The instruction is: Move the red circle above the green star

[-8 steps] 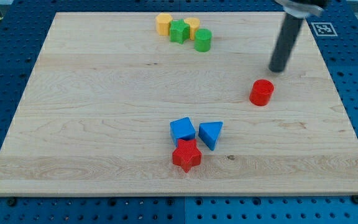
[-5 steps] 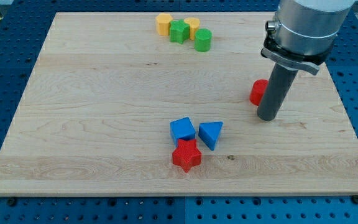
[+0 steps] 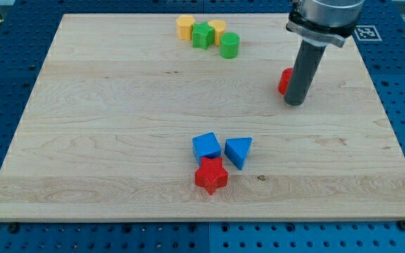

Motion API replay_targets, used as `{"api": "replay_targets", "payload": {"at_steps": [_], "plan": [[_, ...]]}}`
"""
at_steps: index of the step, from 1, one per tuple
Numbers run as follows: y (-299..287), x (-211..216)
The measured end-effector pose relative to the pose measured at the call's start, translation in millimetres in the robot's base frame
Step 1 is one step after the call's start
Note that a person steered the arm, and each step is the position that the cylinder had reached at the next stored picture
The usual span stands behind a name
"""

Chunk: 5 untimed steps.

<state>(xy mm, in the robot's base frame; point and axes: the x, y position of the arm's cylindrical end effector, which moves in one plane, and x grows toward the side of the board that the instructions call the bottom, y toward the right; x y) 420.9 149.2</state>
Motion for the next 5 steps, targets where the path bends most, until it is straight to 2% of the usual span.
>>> {"api": "replay_targets", "payload": {"at_steps": [5], "plan": [[0,-124]]}}
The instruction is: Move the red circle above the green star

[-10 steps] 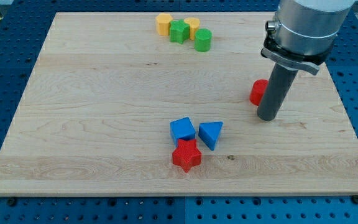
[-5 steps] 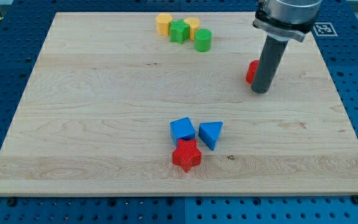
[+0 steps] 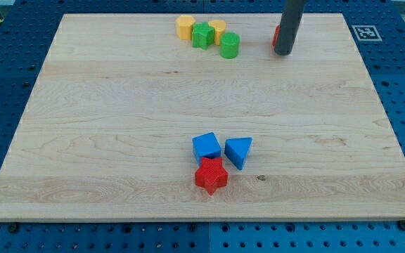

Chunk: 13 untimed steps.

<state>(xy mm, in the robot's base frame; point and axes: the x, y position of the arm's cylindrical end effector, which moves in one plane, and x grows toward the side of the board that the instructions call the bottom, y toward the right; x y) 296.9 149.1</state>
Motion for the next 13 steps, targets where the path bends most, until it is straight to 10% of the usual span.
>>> {"api": "replay_targets", "payload": {"at_steps": [5,13], "plan": [[84,-36],[-48,-104]]}}
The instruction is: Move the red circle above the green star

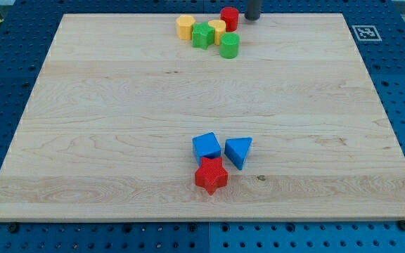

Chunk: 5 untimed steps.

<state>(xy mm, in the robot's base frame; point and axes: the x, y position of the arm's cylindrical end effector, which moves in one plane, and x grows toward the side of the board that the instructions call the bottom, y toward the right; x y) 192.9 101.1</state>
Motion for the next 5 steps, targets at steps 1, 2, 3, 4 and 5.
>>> {"api": "replay_targets", "payload": {"at_steps": [1,2,3,4,5], "plan": [[-5,-1],[-21,0],[-45,1],[-64,1],[-64,-1]]}}
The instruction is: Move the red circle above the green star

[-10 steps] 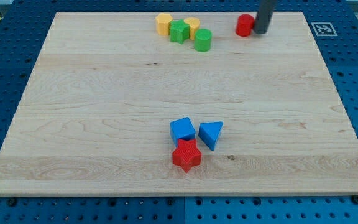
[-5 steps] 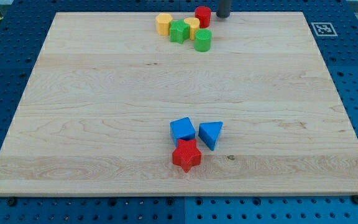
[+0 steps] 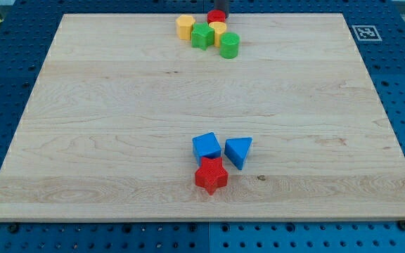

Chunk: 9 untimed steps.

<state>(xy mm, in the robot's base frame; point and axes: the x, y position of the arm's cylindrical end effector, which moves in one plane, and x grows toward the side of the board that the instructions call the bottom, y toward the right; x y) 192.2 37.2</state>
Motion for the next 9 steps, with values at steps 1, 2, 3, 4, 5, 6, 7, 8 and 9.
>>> {"api": "replay_targets", "payload": {"at_steps": [1,2,3,4,5,6,7,8,9], "plan": [[27,0],[41,1],[27,14],[18,21],[18,21],[17,23],[9,28],[-7,29],[-8,29]]}}
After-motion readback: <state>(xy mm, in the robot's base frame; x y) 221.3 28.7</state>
